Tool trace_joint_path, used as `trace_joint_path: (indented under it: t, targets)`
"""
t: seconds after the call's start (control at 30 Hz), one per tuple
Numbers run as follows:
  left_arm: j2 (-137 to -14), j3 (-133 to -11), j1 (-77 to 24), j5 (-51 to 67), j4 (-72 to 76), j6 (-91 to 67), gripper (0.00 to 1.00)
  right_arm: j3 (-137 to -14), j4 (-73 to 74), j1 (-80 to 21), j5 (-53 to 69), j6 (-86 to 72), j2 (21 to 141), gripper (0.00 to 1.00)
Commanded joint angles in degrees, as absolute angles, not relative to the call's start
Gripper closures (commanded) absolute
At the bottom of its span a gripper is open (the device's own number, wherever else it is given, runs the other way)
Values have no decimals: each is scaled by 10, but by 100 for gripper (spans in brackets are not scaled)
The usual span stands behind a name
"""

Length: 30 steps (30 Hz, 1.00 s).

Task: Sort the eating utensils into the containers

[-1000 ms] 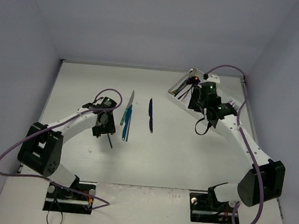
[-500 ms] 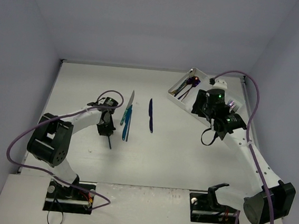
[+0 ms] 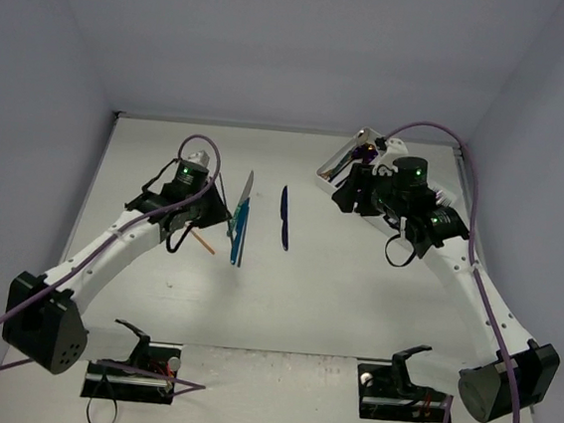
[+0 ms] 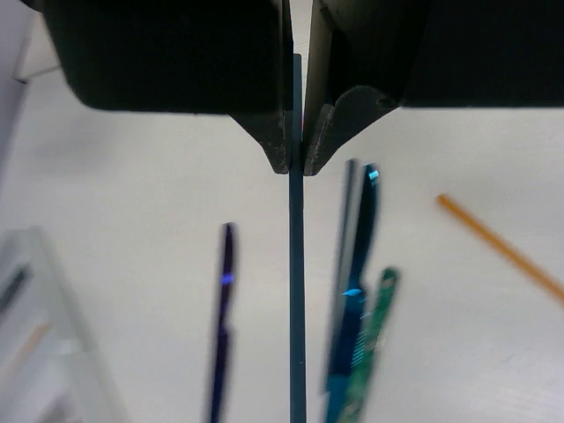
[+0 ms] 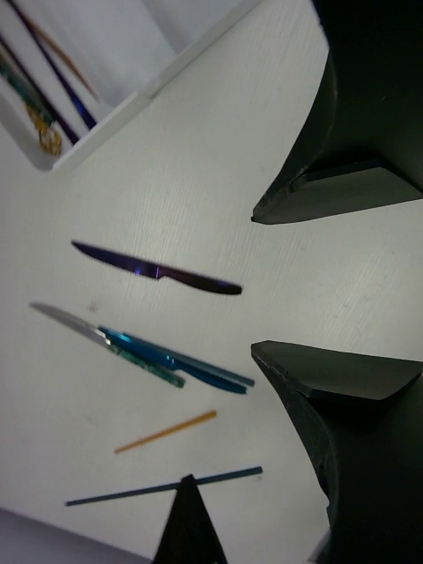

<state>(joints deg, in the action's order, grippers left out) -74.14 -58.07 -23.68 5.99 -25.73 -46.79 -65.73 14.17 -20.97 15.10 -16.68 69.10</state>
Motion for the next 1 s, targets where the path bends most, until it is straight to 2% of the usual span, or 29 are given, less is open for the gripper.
trace_joint_path:
  t: [0.0, 0.23, 0.57, 0.77, 0.9, 0.97]
  targets:
    - [-708, -635, -246, 148, -112, -500, 100, -707, 112, -243, 262, -152, 708, 46]
    - [-726, -668, -281, 229, 44, -540, 100, -759, 106, -299, 303, -163, 743, 45]
    - [-755, -713, -325, 232, 71, -529, 100, -789, 91, -351, 278, -175, 772, 46]
    - [-759, -719, -334, 235, 81, -539, 100, -790, 83, -359, 260, -180, 782, 52]
    - [-759, -720, -338, 235, 81, -539, 100, -789, 79, -360, 246, -183, 784, 60]
    - [-760, -714, -338, 234, 81, -537, 100, -789, 78, -360, 236, -183, 782, 78]
